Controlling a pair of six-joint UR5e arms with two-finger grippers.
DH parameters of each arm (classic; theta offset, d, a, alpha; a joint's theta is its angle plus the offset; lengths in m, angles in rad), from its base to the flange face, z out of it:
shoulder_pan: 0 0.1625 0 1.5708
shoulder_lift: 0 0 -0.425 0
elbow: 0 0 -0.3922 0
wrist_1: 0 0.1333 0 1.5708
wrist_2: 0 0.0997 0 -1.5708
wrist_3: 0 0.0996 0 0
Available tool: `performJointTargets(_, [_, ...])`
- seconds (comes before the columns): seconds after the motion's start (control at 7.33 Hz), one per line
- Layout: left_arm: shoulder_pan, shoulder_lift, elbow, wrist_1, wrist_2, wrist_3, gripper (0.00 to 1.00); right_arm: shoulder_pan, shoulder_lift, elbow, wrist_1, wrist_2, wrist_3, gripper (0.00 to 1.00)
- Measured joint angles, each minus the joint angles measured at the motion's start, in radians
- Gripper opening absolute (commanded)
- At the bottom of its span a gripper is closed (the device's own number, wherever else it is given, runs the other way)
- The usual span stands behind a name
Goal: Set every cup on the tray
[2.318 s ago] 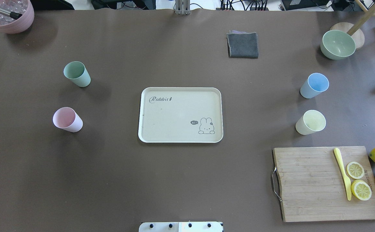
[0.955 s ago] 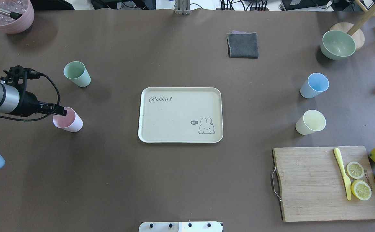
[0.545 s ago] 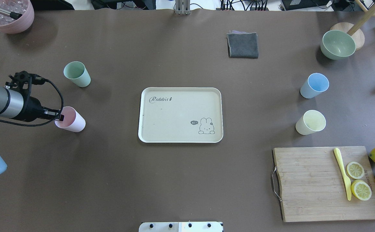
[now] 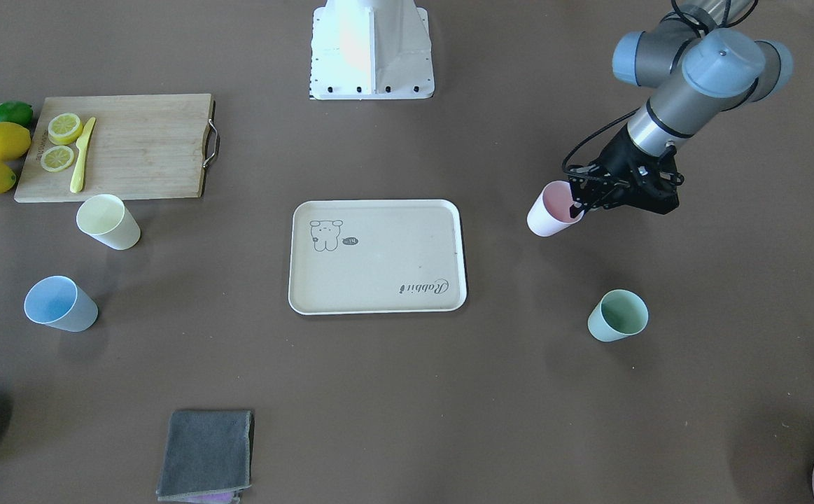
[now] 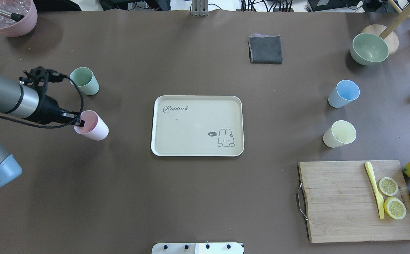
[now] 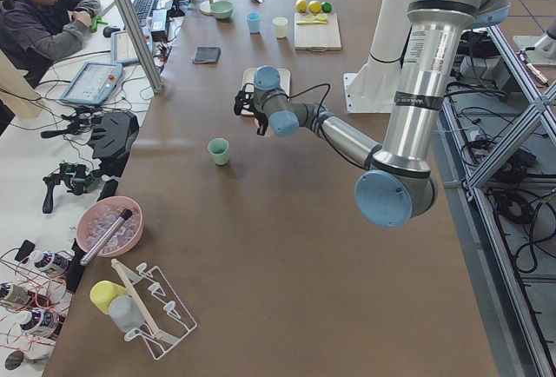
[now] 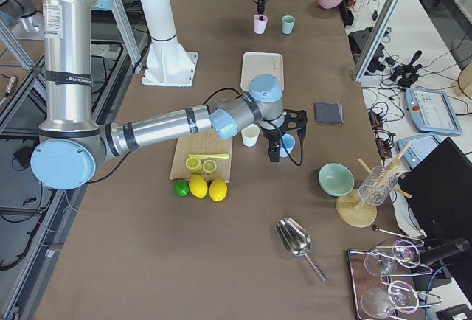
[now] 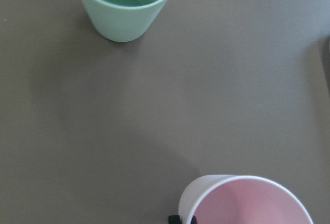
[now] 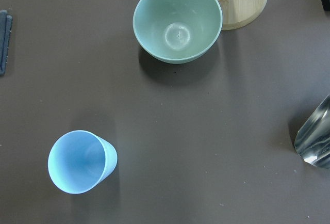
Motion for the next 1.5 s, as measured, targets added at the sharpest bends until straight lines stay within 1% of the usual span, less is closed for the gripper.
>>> performJointTargets(0.14, [0.034,-0.1,-0.006,0.116,0.035,-0.039,0.0,0.0,0.0,-0.002,0.0,0.0,0.0,1.0])
performJointTargets(0.27, [0.09,-0.168,0.006,0.175,0.086,-0.083,0.0,-0.001,0.0,-0.005,0.0,-0.001,0.0,1.0])
performJointTargets(0.41, [0.148,-0.215,0.038,0.198,0.146,-0.117,0.0,-0.002,0.0,-0.007,0.0,-0.005,0.001,1.0])
performJointTargets(0.55, [0.193,-0.249,0.073,0.205,0.198,-0.138,0.0,-0.003,0.0,-0.008,0.0,-0.012,0.001,1.0])
performJointTargets(0.68, [0.215,-0.265,0.093,0.207,0.224,-0.147,0.0,-0.005,0.0,-0.008,0.0,-0.016,0.001,1.0])
performJointTargets(0.95, [0.228,-0.274,0.108,0.203,0.234,-0.152,0.0,-0.009,0.002,-0.011,0.0,-0.018,0.001,1.0])
performJointTargets(1.09, [0.234,-0.279,0.107,0.202,0.233,-0.153,0.35,-0.012,0.009,-0.018,0.0,-0.018,0.001,1.0])
performJointTargets(1.23, [0.239,-0.284,0.105,0.201,0.232,-0.153,0.73,-0.015,0.02,-0.03,0.0,-0.019,0.001,1.0])
performJointTargets(1.36, [0.241,-0.286,0.098,0.2,0.231,-0.153,0.97,-0.019,0.034,-0.045,-0.001,-0.019,0.001,1.0])
performJointTargets(1.5, [0.24,-0.283,0.081,0.2,0.232,-0.153,0.97,-0.025,0.05,-0.06,0.0,-0.02,0.001,1.0])
